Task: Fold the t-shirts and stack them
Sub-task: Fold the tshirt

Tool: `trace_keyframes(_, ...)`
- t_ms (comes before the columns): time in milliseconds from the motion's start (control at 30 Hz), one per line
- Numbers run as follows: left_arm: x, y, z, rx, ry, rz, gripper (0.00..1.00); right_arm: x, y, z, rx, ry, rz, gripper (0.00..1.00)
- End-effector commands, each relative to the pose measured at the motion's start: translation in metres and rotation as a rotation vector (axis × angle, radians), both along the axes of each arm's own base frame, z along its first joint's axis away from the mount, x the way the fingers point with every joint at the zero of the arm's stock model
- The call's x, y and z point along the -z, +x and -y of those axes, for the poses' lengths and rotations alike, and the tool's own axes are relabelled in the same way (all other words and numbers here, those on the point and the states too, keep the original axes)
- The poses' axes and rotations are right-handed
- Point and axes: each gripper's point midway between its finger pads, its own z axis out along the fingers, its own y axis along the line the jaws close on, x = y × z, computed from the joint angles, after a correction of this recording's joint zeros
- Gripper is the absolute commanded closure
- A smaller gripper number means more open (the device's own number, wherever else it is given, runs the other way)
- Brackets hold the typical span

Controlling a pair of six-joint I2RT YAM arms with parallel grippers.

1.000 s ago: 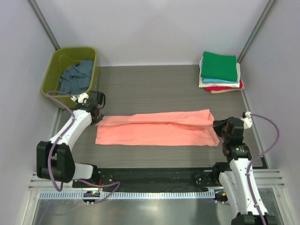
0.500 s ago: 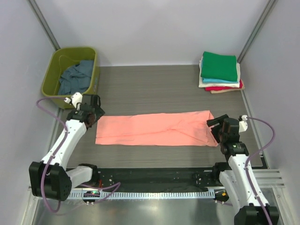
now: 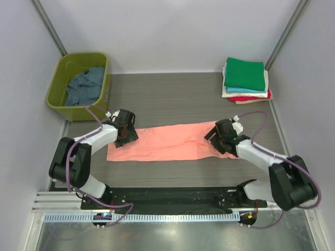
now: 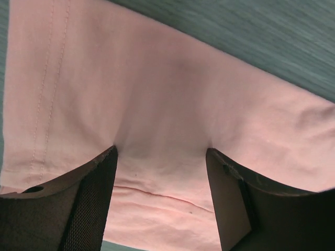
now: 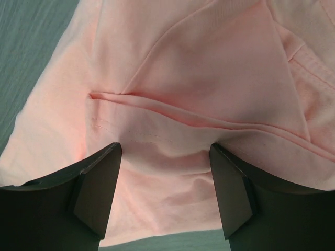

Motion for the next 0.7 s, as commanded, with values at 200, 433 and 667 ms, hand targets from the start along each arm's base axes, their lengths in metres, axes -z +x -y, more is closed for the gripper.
trace_keyframes(200, 0.028, -0.038, 0.040, 0.097, -0.087, -0.069, 0.32, 0.016, 0.096, -0.037, -0.083, -0.096, -0.037, 0.25)
trace_keyframes(433, 0.059, -0.099, 0.075, 0.128, -0.214, -0.189, 0.32, 0.023, 0.189, -0.096, -0.266, -0.108, -0.025, 0.28)
trace_keyframes(667, 0.052, -0.149, 0.142, 0.266, -0.341, -0.234, 0.32, 0.017, 0.259, -0.154, -0.450, -0.097, 0.055, 0.28)
